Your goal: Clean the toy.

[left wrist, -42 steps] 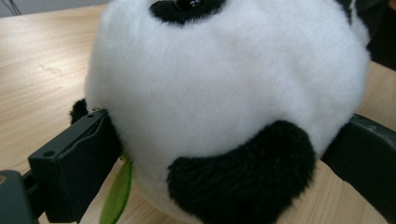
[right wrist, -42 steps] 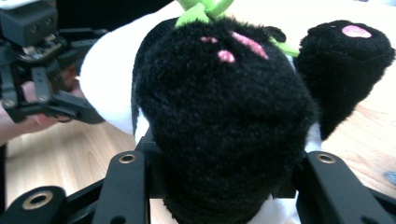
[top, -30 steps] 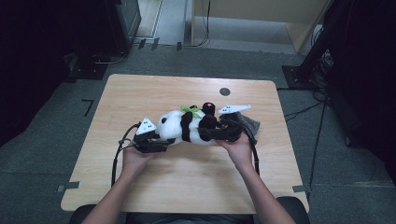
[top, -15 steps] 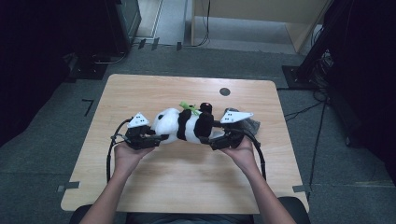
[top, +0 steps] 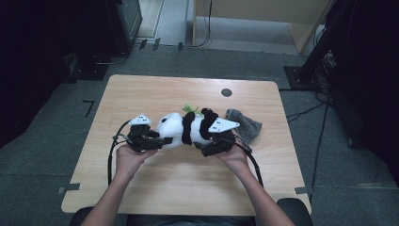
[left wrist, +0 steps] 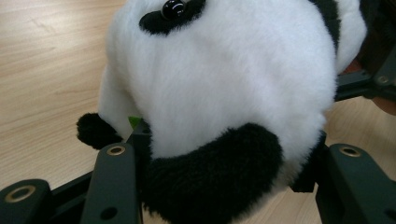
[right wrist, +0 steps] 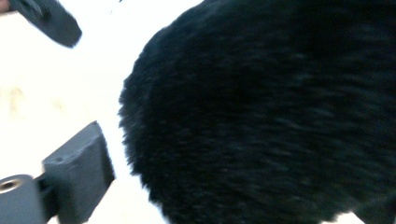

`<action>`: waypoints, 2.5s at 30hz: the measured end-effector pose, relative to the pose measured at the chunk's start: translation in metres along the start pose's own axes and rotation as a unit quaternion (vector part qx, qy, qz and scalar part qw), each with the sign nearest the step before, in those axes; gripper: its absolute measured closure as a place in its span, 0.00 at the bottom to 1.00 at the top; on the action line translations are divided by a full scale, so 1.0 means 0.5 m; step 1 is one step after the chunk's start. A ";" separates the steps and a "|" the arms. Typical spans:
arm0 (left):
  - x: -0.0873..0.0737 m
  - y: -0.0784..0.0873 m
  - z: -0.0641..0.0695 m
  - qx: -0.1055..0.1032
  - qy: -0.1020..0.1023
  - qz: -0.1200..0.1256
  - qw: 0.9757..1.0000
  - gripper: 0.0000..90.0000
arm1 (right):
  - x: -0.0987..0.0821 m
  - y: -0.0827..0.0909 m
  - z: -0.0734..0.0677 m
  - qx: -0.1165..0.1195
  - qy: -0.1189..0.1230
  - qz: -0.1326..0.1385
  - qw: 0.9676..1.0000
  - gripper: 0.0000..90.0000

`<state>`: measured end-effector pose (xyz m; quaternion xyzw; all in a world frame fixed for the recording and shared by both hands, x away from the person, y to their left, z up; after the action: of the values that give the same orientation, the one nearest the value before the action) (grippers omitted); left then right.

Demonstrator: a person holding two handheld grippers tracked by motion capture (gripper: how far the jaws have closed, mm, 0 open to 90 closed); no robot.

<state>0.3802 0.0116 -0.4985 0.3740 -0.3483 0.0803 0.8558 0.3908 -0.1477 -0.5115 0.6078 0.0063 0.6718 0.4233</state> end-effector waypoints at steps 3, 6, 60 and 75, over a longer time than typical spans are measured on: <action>0.004 0.000 -0.004 0.004 -0.002 0.012 1.000 0.45 | 0.004 0.005 0.003 -0.008 -0.015 -0.004 1.000 0.35; 0.009 -0.004 -0.009 0.010 -0.014 0.030 0.999 0.29 | 0.014 0.015 0.008 -0.009 -0.023 -0.006 1.000 0.43; 0.005 0.024 -0.019 -0.043 0.054 0.062 0.996 0.51 | -0.007 0.007 -0.015 -0.009 -0.030 -0.029 0.999 0.28; -0.013 0.010 -0.027 -0.031 0.025 0.055 0.998 0.31 | -0.001 0.049 0.022 0.061 -0.201 0.025 0.977 0.29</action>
<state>0.3805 0.0256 -0.5063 0.3255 -0.3493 0.1263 0.8695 0.3860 -0.1694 -0.4963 0.7555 -0.0528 0.5442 0.3610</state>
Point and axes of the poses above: each handheld gripper's, and its own axes: y roughly backward along the jaws, x roughly out of its top, z roughly to its right, the point moved 10 cm from there along -y, roughly forward along the jaws, and after that the axes turned 14 degrees about y, right-handed, at the moved point
